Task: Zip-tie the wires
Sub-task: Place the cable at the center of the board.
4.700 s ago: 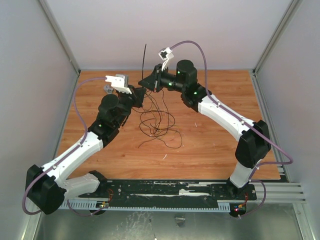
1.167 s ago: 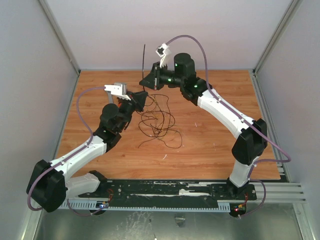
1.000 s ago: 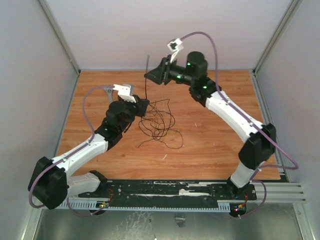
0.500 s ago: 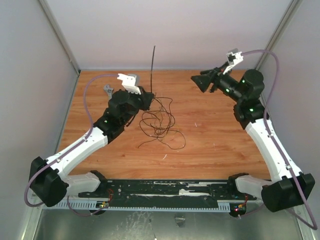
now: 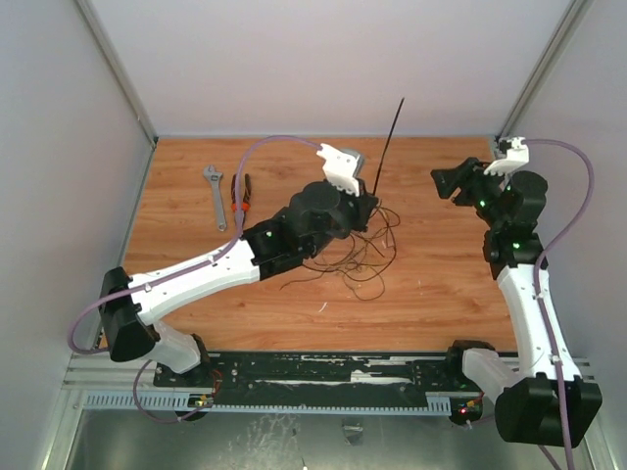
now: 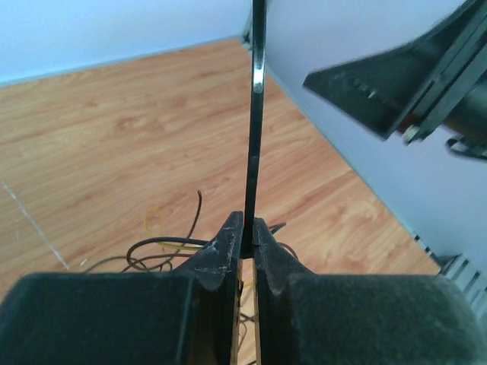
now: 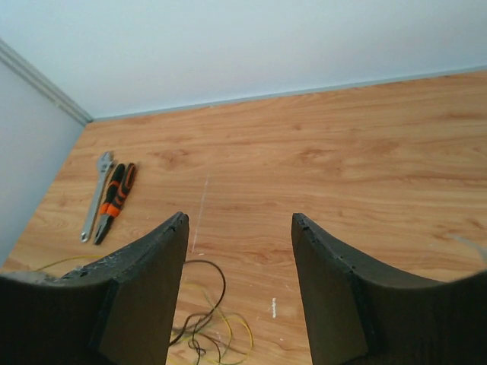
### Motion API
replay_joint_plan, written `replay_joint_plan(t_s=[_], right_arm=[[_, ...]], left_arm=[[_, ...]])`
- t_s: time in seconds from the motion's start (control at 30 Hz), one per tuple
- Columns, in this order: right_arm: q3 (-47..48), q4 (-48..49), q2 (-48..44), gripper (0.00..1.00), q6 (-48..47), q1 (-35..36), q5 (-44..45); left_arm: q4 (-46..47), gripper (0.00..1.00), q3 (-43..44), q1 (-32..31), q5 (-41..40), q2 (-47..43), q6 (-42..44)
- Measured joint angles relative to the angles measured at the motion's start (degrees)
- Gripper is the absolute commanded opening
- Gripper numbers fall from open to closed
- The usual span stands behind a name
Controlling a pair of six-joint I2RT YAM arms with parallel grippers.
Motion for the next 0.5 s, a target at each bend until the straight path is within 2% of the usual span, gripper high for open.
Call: replay_joint_plan(t_s=[0.1,0.2,0.5], right_arm=[[-1.1,0.1,-0.9,0.58,0.7,-1.0,1.4],[-1.9,0.1,-0.5,0.58,1.4,-1.3,1.5],[-3.5,0.6,2.9,0.58,1.9,-1.4,1.4]], left_arm=[[-2.6,0.12,5.9,-2.0,-3.2,1.6,0.0],[-4.1,0.13,9.8,-1.1,-5.6,2.5,-0.4],[-7.3,0.13,5.3,15.7,-0.6,8.7,-6.6]])
